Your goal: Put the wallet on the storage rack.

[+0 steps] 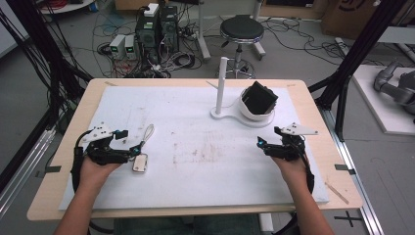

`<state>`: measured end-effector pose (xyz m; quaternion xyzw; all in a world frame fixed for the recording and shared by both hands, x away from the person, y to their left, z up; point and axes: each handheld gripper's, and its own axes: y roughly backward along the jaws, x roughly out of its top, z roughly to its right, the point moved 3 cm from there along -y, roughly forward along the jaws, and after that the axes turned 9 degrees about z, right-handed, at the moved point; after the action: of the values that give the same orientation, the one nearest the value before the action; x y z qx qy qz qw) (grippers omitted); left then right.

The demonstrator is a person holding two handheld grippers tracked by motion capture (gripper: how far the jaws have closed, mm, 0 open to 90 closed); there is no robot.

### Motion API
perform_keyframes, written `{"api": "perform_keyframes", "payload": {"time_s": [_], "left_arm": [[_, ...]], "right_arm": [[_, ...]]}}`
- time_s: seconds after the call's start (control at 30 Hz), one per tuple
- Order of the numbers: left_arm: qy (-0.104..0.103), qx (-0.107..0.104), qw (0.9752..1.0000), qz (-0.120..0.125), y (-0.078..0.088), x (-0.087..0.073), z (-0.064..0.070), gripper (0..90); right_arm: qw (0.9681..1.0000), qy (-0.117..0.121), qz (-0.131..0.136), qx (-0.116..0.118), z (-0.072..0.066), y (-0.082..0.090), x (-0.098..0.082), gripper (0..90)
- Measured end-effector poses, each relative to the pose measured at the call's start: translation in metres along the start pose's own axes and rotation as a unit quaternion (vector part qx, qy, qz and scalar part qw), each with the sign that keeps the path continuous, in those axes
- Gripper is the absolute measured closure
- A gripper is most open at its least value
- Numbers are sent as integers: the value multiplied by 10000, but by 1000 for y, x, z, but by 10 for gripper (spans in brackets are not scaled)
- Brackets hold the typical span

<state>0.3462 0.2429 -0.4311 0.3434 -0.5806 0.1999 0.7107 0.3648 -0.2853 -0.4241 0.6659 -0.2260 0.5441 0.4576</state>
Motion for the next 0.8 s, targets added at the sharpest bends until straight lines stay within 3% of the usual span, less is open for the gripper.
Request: {"api": "perform_keyframes", "payload": {"time_s": [0.53, 0.8], "left_arm": [[48, 91, 9999, -136, -12, -5, -3, 169], [46, 70, 9999, -88, -7, -5, -4, 169]], "right_arm": [[10000, 17, -29, -12, 1, -1, -1, 205], [10000, 5, -61, -1, 2, -4, -1, 205]]}}
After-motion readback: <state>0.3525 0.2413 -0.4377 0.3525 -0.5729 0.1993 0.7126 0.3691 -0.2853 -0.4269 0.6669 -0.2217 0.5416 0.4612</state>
